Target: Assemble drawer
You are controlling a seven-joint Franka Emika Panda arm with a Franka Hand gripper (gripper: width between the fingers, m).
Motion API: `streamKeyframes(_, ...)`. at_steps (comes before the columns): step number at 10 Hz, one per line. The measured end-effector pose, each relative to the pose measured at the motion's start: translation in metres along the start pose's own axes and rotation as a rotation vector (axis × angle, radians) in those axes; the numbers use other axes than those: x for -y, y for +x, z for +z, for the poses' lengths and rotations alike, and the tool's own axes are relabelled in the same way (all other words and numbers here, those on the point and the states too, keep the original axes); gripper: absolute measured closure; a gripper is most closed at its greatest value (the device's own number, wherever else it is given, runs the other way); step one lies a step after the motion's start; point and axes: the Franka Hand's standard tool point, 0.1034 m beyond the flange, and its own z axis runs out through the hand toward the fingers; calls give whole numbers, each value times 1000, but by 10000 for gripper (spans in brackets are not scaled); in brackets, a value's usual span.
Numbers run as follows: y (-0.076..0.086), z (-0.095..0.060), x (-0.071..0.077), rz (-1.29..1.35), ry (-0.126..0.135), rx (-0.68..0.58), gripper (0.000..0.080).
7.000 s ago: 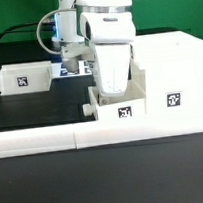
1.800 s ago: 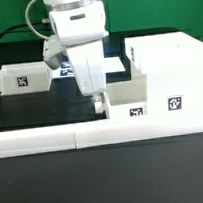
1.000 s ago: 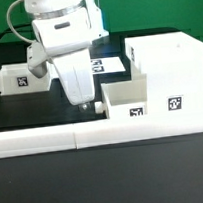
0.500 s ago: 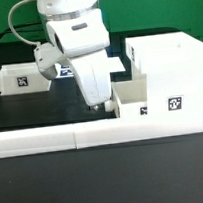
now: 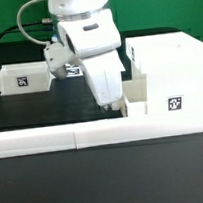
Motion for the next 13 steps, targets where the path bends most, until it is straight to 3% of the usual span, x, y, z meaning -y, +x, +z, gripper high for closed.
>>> streamKeyframes(4, 14, -3, -10, 45, -10, 1, 151)
streamKeyframes(8, 11, -2, -9, 65, -18, 5, 151)
streamKeyframes(10, -8, -4, 1, 60, -55, 16, 151)
streamKeyframes(11, -16, -7, 12, 69, -85, 23, 151)
streamKeyframes(13, -25, -13, 36, 87, -111, 34, 151)
